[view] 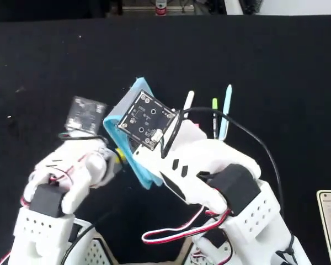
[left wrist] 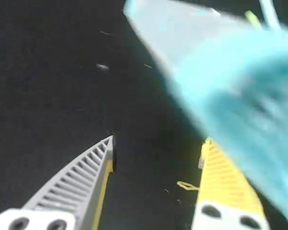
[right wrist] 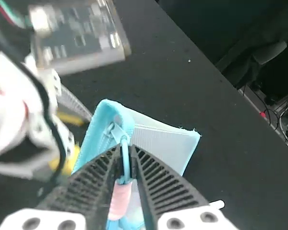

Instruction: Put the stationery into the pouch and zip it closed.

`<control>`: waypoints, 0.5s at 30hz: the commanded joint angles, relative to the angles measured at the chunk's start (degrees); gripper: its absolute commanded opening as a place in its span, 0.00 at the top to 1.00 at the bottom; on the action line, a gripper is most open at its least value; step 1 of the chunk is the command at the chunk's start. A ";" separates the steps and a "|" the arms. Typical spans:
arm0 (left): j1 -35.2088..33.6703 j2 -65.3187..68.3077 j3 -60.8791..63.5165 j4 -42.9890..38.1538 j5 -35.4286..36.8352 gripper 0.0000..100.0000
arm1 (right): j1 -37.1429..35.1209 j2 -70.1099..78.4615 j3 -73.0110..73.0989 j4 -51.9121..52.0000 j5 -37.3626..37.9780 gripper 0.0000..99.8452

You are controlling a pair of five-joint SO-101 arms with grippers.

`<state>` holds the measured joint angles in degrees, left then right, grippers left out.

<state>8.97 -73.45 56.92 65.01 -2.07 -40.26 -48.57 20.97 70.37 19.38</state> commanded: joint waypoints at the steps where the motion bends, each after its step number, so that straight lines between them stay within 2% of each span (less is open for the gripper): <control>1: -8.04 -0.18 -10.95 5.19 -4.84 0.71 | 0.09 -0.40 -2.68 -1.05 -0.09 0.99; 4: -11.38 -0.18 -16.66 9.93 -8.79 0.71 | 0.09 -0.48 -2.24 -1.23 -0.09 0.99; 8: -14.81 0.09 -24.40 12.22 -9.32 0.71 | 0.09 -0.66 -2.15 -1.14 -0.09 0.99; 11: -14.73 0.26 -29.14 13.63 -9.23 0.71 | 0.09 -0.40 -2.07 -0.97 -0.09 0.99; 15: -11.38 0.35 -33.01 14.07 -9.58 0.71 | 0.00 -0.66 -2.07 -0.97 -0.09 0.99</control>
<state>-4.92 -73.89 30.29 78.81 -10.95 -40.26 -48.57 20.97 70.37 19.38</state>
